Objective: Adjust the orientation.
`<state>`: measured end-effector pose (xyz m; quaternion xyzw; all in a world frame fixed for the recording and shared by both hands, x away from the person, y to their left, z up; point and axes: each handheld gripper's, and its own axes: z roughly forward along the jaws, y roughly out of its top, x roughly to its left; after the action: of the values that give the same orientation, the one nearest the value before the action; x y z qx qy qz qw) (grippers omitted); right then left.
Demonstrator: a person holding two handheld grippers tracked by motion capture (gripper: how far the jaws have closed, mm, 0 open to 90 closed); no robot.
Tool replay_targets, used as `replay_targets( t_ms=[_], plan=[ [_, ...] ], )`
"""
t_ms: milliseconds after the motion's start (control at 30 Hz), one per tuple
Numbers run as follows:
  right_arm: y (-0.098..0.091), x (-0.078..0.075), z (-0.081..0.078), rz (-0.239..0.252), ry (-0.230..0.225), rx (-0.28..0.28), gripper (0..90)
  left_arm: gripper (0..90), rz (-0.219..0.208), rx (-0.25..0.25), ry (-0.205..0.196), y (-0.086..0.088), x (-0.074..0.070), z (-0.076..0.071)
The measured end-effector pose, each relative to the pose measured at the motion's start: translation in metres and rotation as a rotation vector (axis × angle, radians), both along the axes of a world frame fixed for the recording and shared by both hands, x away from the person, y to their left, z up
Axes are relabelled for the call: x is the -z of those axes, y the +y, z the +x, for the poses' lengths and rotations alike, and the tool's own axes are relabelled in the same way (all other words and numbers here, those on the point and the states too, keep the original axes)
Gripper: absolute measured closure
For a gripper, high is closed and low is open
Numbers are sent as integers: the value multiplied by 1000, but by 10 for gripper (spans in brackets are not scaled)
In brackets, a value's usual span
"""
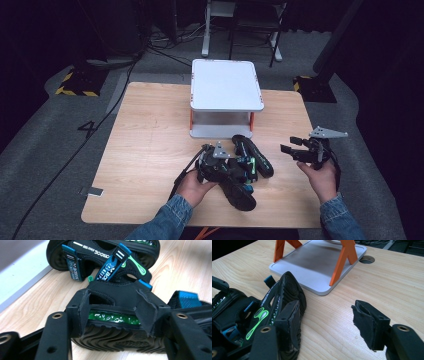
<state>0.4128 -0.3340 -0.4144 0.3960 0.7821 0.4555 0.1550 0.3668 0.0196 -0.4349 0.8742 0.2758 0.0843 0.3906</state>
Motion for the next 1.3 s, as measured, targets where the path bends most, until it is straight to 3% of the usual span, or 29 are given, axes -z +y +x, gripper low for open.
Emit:
replay_targets(
  t_ms=[233, 567, 667, 800, 933, 1100, 1200, 1300],
  plan=[
    [0, -2, -1, 5, -7, -4, 384, 457, 12, 14, -21, 4, 1, -4],
    [12, -4, 7, 19, -12, -38, 381, 486, -8, 10, -25, 30, -2, -18],
    [18, -5, 10, 19, -20, -62, 380, 509, -26, -2, 1, 42, -2, -22],
    [24, -7, 15, 33, -17, -75, 379, 558, -78, -33, 95, 62, 0, -24],
    [32, -8, 21, 39, -20, -102, 378, 536, -58, -80, 174, 77, 8, -25],
    [42, -7, 26, 37, -18, -126, 377, 512, -79, -98, 263, 87, 18, -22],
    [43, -8, 27, 37, -19, -135, 378, 508, -53, -108, 296, 92, 23, -19],
    [42, -9, 27, 41, -23, -130, 377, 524, 11, -154, 290, 94, 27, -17]
  ],
)
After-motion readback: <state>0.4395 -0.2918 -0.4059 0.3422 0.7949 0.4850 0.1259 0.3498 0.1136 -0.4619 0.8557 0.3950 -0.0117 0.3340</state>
